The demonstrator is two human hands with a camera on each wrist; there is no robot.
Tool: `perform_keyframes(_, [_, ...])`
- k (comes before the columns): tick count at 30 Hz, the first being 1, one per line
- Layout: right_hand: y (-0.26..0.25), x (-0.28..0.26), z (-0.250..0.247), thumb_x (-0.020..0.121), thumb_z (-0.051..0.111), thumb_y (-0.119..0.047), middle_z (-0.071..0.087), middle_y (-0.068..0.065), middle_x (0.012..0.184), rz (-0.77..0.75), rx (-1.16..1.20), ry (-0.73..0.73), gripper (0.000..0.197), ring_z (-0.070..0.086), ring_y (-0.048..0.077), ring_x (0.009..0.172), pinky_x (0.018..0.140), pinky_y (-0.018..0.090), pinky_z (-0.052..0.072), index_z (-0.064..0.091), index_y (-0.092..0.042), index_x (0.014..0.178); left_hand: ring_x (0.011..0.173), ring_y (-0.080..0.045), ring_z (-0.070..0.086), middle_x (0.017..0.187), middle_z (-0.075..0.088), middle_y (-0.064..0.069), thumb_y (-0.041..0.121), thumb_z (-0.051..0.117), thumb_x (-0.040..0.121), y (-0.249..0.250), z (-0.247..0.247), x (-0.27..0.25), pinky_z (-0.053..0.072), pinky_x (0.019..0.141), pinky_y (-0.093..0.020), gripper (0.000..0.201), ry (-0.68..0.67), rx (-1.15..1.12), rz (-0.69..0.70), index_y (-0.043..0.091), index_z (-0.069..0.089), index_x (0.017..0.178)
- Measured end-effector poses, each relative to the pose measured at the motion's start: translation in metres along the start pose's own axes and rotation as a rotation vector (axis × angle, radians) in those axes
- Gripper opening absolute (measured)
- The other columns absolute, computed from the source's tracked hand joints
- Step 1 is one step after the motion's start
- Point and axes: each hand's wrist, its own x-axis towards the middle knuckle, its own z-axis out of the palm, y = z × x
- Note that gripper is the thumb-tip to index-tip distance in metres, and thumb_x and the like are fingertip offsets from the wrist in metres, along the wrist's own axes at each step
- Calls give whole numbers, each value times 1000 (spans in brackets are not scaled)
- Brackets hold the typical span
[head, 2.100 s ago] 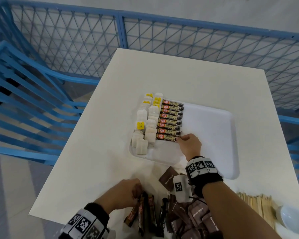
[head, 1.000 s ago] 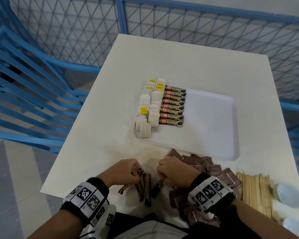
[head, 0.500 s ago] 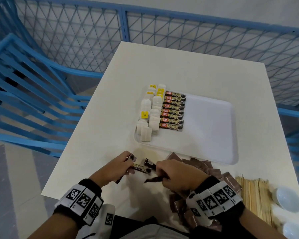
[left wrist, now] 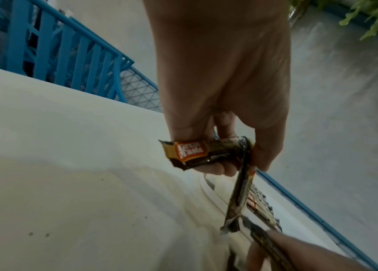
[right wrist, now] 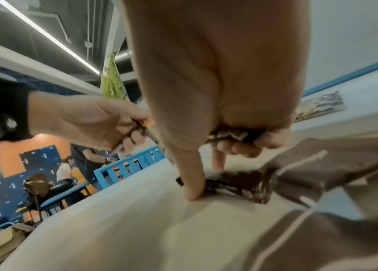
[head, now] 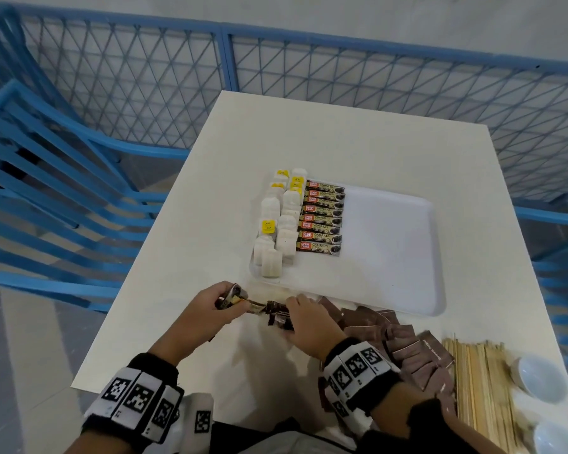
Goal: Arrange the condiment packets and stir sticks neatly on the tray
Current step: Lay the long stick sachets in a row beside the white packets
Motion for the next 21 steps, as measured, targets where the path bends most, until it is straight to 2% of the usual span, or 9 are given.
perform_keyframes(2, [3, 4, 0, 94, 46, -29, 43, 13, 120, 11, -8, 4, 37, 47, 29, 111, 95, 38, 41, 48, -3, 120, 71, -15, 52, 74, 60, 2, 20, 65, 88, 2, -2, 0, 43, 57, -17, 4, 42, -33, 8, 16, 67, 89])
perform_keyframes(4, [8, 6, -5, 95, 45, -26, 43, 13, 118, 30, 45, 21, 33, 46, 27, 109, 95, 34, 41, 51, -3, 118, 72, -10, 58, 80, 66, 1, 18, 58, 92, 2, -3, 2, 42, 53, -11, 10, 78, -99, -11, 11, 65, 94])
perform_keyframes(6, [11, 5, -16, 95, 46, -28, 49, 12, 108, 52, 185, 47, 29, 49, 26, 102, 88, 30, 41, 55, -4, 108, 81, -10, 63, 92, 72, -3, 15, 52, 95, 2, -4, 5, 48, 68, -17, 9, 100, -217, -29, 10, 60, 95])
perform_keyframes(8, [12, 0, -29, 96, 46, -29, 53, 5, 83, 58, 401, 67, 26, 54, 21, 81, 69, 26, 40, 55, -6, 93, 87, -19, 65, 95, 70, -12, 14, 49, 96, 3, -3, 8, 52, 80, -30, 9, 118, -321, -52, 11, 56, 93])
perform_keyframes(10, [9, -6, -39, 98, 42, -31, 52, -2, 70, 57, 591, 62, 31, 54, 7, 61, 59, 20, 38, 57, -3, 98, 84, -23, 69, 85, 62, -14, 14, 46, 98, 7, 1, 11, 54, 75, -33, 9, 116, -426, -82, 10, 52, 93])
perform_keyframes(12, [4, -11, -45, 99, 39, -30, 55, -6, 75, 44, 751, 57, 33, 52, -2, 61, 61, 13, 39, 56, -7, 116, 75, -23, 71, 74, 51, -8, 16, 44, 99, 14, 7, 12, 55, 62, -31, 8, 95, -520, -105, 9, 48, 96])
perform_keyframes(14, [0, -13, -46, 100, 37, -27, 56, -6, 79, 22, 921, 44, 32, 52, 0, 64, 63, 15, 42, 52, -11, 124, 64, -21, 67, 71, 44, -6, 17, 45, 99, 19, 13, 16, 55, 63, -30, 9, 70, -518, -86, 9, 45, 95])
perform_keyframes(16, [-5, -14, -47, 100, 37, -23, 55, 0, 78, -4, 1128, 4, 29, 56, 4, 58, 55, 15, 43, 49, -7, 121, 57, -14, 60, 74, 43, -4, 20, 50, 96, 24, 19, 19, 54, 68, -29, 12, 53, -422, -42, 8, 46, 95])
perform_keyframes(21, [-12, -18, -52, 100, 36, -20, 60, 5, 80, -149, 1334, -35, 14, 55, 13, 55, 48, 20, 39, 46, -12, 107, 54, -10, 45, 77, 52, 1, 17, 64, 87, 41, 28, 23, 43, 58, -24, 22, -11, -286, 42, 11, 52, 104])
